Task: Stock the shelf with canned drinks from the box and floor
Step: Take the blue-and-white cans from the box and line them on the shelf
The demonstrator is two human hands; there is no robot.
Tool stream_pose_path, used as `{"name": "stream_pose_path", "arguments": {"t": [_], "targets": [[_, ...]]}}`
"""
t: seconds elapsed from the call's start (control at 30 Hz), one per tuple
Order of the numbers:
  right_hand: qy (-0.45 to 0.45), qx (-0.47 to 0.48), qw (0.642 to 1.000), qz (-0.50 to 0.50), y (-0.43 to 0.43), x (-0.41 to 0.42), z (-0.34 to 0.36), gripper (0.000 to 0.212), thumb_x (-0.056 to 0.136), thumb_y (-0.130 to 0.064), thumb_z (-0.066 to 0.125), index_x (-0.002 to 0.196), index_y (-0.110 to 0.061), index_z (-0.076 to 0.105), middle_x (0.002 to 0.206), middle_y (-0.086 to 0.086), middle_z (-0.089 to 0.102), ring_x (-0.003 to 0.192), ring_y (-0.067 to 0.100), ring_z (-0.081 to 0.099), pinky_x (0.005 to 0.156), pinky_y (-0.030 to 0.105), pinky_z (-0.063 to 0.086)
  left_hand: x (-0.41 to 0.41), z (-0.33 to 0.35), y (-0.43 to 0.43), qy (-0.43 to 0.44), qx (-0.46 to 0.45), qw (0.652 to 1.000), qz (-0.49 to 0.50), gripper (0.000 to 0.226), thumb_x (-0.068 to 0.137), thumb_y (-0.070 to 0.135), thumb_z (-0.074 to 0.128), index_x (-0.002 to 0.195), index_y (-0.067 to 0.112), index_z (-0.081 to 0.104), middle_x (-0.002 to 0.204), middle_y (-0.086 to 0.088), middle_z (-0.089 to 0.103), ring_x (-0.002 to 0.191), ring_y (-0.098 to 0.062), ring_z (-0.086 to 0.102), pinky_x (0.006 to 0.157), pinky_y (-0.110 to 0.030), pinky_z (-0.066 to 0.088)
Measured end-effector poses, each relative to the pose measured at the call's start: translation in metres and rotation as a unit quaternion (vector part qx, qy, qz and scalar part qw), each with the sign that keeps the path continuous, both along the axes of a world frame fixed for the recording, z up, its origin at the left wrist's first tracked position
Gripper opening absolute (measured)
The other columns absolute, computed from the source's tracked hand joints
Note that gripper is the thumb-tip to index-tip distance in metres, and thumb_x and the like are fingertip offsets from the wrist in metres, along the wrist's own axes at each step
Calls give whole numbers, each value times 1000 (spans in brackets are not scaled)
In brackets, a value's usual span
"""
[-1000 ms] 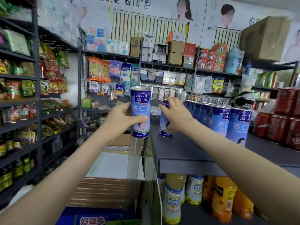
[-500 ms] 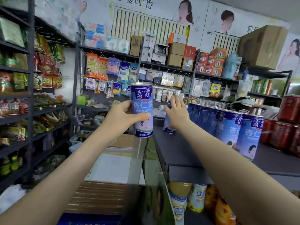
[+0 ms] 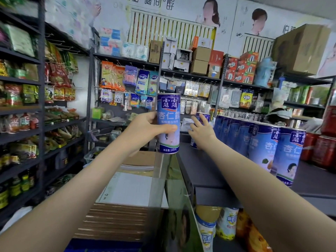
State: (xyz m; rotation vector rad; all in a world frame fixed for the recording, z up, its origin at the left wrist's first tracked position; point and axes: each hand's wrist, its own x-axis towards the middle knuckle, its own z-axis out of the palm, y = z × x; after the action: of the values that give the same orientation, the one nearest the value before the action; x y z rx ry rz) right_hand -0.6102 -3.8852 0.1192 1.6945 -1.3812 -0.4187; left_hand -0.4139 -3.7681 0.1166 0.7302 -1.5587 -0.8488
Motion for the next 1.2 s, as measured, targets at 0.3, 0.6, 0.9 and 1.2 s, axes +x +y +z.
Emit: {"name": "stream_pose_path", "arguments": {"t": [0.3, 0.6, 0.9, 1.2], "targets": [[-21, -2, 999, -46, -25, -16, -6, 60, 97, -25, 46, 150, -18, 20, 159, 9, 8, 146, 30, -10, 115, 49, -8, 0, -3, -3, -15, 2, 1000, -3, 27, 76, 11, 74, 98, 25, 66, 99, 4, 73, 91, -10, 69, 78, -23, 56], [-431, -28, 876, 215, 24, -1, 65, 44, 95, -7, 43, 139, -8, 39, 145, 16, 37, 123, 28, 45, 104, 36, 36, -20, 1, 1, -6, -4, 1000, 4, 25, 75, 10, 75, 95, 24, 67, 93, 6, 74, 84, -7, 70, 71, -17, 55], [-532, 352, 763, 104, 104, -15, 130, 56, 83, -41, 60, 129, -10, 50, 131, 5, 55, 121, 25, 51, 100, 37, 46, -75, 2, -19, -63, 21, 998, -2, 29, 73, 4, 77, 98, 13, 66, 94, 0, 71, 86, -15, 68, 78, -25, 55], [-489, 259, 830, 71, 80, -24, 102, 57, 85, -22, 68, 134, -5, 44, 132, 8, 50, 109, 22, 55, 88, 30, 52, -102, -20, -48, -93, 44, 995, 7, 28, 76, 7, 76, 99, 16, 64, 98, -1, 70, 80, -6, 65, 68, -15, 52]]}}
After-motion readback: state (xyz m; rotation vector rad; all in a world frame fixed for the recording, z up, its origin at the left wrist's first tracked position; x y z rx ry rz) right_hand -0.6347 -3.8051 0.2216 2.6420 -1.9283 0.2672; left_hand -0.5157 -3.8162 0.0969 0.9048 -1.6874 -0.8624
